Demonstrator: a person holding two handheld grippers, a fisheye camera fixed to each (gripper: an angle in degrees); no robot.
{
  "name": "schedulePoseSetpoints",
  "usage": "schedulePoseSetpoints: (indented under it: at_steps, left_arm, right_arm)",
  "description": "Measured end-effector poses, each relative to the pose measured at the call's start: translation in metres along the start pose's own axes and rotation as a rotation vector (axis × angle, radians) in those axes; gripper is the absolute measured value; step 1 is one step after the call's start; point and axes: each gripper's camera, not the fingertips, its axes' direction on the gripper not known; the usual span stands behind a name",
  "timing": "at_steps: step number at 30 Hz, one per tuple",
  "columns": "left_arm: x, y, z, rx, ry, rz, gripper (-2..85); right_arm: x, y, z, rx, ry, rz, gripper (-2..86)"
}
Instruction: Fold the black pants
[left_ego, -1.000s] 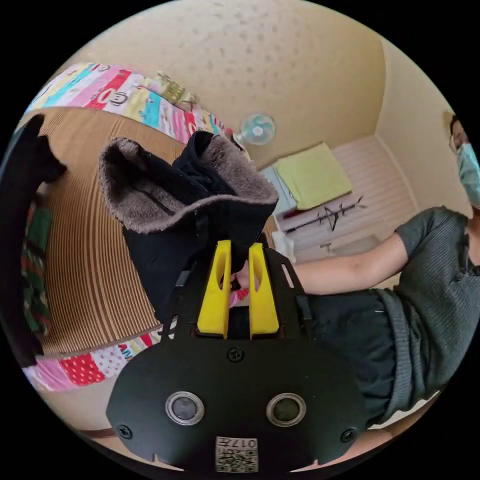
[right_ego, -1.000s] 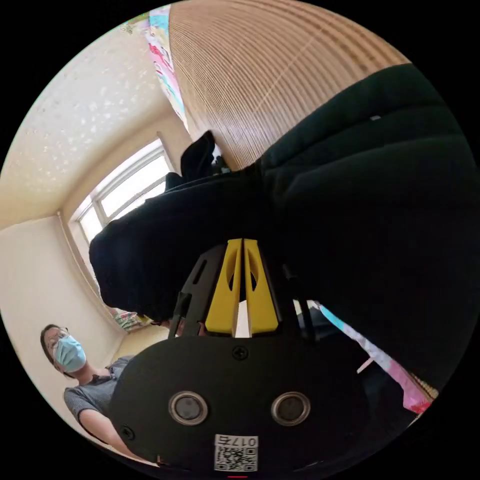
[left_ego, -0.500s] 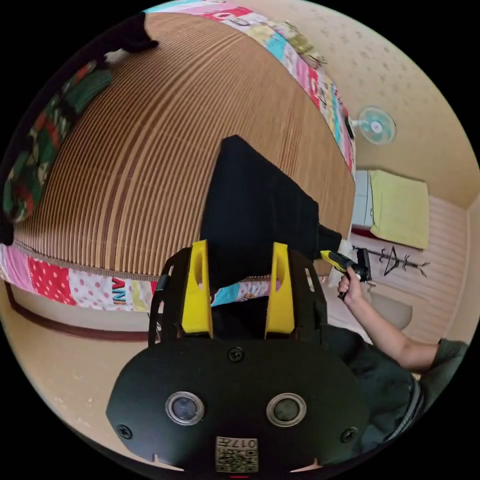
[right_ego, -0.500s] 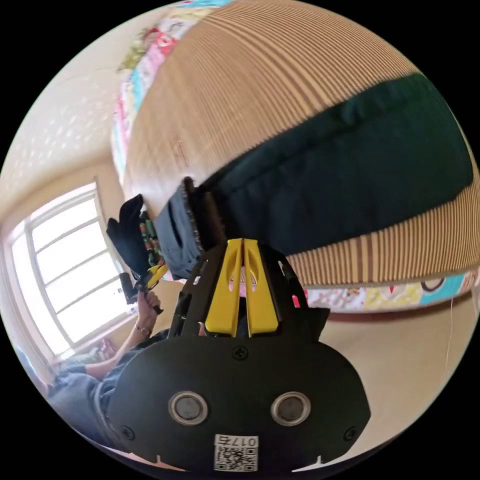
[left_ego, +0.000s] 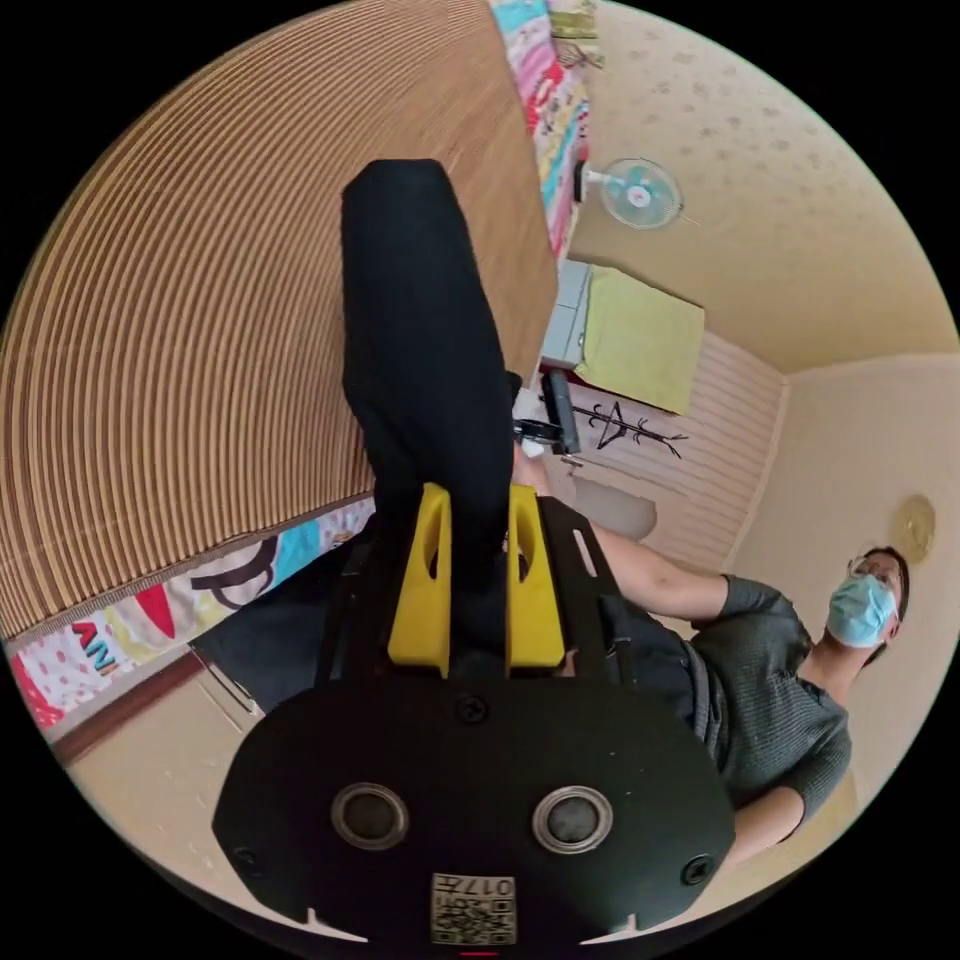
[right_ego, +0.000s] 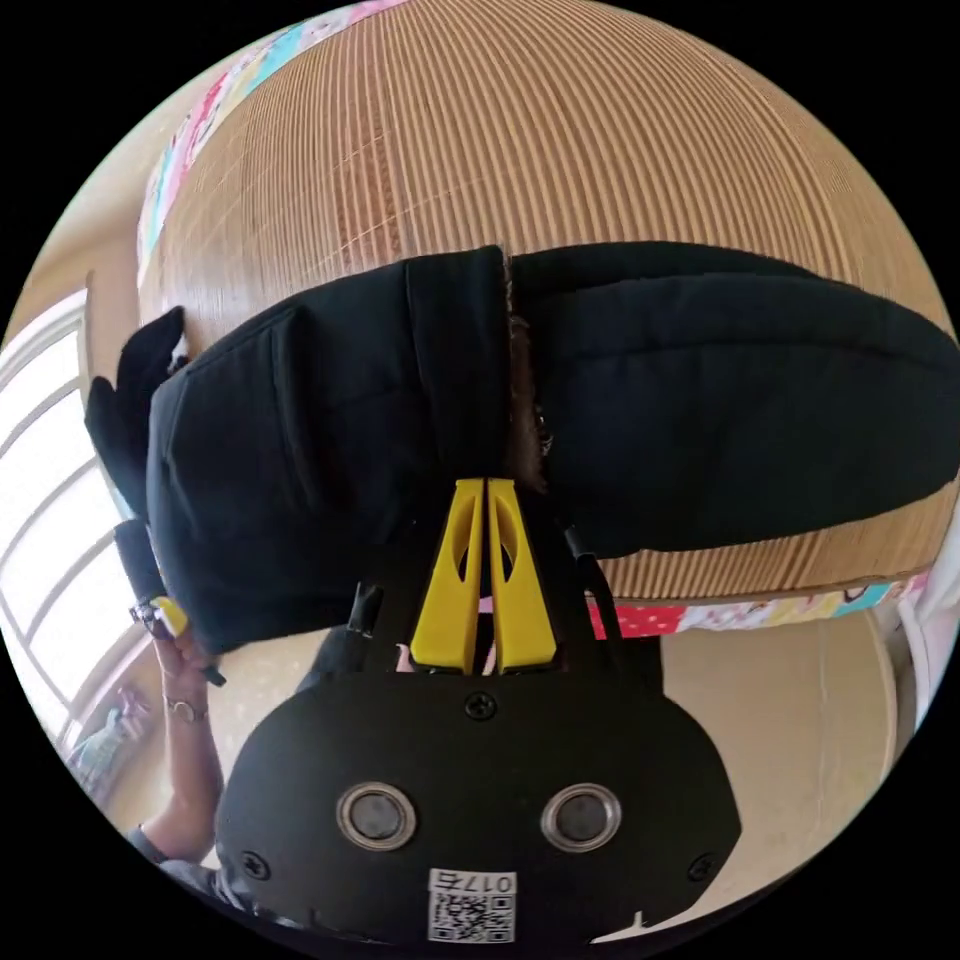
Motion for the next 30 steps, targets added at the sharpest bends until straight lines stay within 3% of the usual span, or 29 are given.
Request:
schedulePoseSetpoints:
  at_steps: [9,13,15,17,18,20,24,26,28,30]
  left_arm:
    - [0.167,-0.031,0.053,-0.051,-0.284,0.316,5.7]
    - [0.184,-0.09,0.169,-0.213,-0.4,0.393,4.2]
    - [0.169,-0.111,0.23,-0.386,-0.437,0.405,2.7]
    - [0.14,-0.13,0.276,-0.548,-0.491,0.344,4.9]
    - [0.137,-0.133,0.276,-0.535,-0.497,0.334,6.2]
    - [0.129,-0.139,0.247,-0.363,-0.541,0.301,8.2]
    - [0.107,-0.137,0.166,-0.008,-0.683,0.179,9.4]
    - [0.077,-0.138,0.111,0.173,-0.748,0.002,12.9]
    - [0.051,-0.142,0.082,0.239,-0.752,-0.111,14.3]
    - [0.016,-0.153,0.072,0.193,-0.678,-0.222,14.5]
  right_arm:
    - [0.003,-0.011,0.041,-0.153,-0.728,-0.096,0.3]
    - [0.051,-0.005,0.025,-0.115,-0.836,-0.079,0.3]
    - [0.115,0.006,0.02,-0.149,-0.77,0.074,0.3]
    - [0.176,0.023,0.03,-0.299,-0.632,0.304,0.2]
    - [0.217,0.043,0.032,-0.345,-0.623,0.465,0.2]
    - [0.261,0.07,0.022,-0.251,-0.768,0.535,0.3]
    - [0.295,0.101,0.017,-0.117,-1.113,0.436,0.5]
    - [0.285,0.102,0.022,-0.133,-1.197,0.383,0.6]
    - [0.264,0.097,0.031,-0.198,-1.245,0.322,0.8]
    - [0.239,0.082,0.039,-0.23,-1.251,0.289,1.0]
